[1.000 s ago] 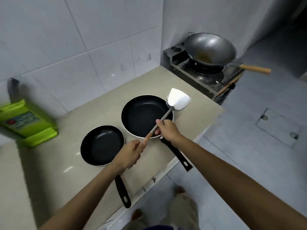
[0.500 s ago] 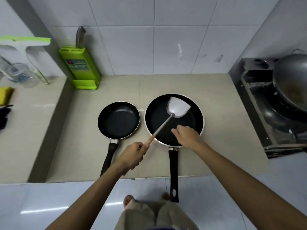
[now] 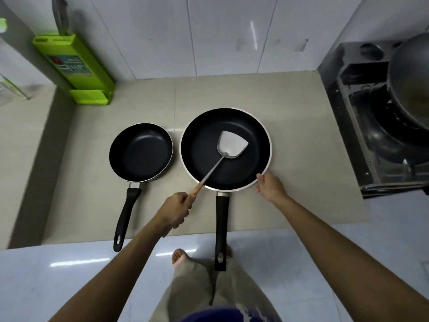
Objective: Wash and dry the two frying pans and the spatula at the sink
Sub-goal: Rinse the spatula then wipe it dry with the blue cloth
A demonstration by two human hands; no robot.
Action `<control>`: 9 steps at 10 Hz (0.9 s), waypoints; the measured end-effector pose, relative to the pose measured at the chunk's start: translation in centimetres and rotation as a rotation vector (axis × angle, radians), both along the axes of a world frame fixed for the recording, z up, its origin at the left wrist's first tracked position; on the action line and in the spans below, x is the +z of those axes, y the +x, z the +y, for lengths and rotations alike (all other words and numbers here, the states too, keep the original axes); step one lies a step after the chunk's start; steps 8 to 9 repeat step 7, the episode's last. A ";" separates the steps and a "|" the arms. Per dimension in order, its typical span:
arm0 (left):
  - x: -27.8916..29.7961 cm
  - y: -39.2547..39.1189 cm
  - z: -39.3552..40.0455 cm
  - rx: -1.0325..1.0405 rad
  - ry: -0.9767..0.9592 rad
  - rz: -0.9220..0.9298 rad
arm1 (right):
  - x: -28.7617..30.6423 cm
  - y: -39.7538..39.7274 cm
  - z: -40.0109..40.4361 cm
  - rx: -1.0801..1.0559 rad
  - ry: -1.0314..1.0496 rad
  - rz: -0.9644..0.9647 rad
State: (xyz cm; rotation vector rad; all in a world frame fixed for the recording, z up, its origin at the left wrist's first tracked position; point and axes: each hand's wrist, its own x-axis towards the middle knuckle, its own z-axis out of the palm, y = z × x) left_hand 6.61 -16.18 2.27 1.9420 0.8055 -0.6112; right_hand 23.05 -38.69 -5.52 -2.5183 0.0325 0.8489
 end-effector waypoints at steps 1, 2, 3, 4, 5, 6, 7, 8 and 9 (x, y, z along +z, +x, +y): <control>-0.4 0.7 -0.3 -0.014 0.008 0.000 | -0.6 0.1 0.0 -0.041 0.058 0.014; -1.3 1.0 -1.1 -0.020 -0.039 0.019 | -0.8 0.0 0.0 -0.043 0.090 0.001; -1.9 1.0 -1.5 -0.035 -0.085 0.051 | -0.8 0.1 -0.2 -0.047 0.115 0.000; -2.4 0.8 -1.7 -0.022 -0.122 0.068 | -0.7 0.1 -0.5 -0.028 0.142 -0.018; -2.0 0.4 -1.5 -0.052 0.000 0.056 | 0.0 -0.5 -1.0 0.062 0.084 -0.107; -1.1 0.2 0.4 -0.249 0.590 -0.044 | 1.9 -1.9 -1.3 0.293 -0.100 -0.332; -0.1 1.2 2.3 -0.292 0.734 -0.106 | 2.8 -2.5 -0.1 0.418 -0.095 -0.464; -0.1 1.2 2.3 -0.292 0.734 -0.106 | 2.8 -2.5 -0.1 0.418 -0.095 -0.464; -0.1 1.2 2.3 -0.292 0.734 -0.106 | 2.8 -2.5 -0.1 0.418 -0.095 -0.464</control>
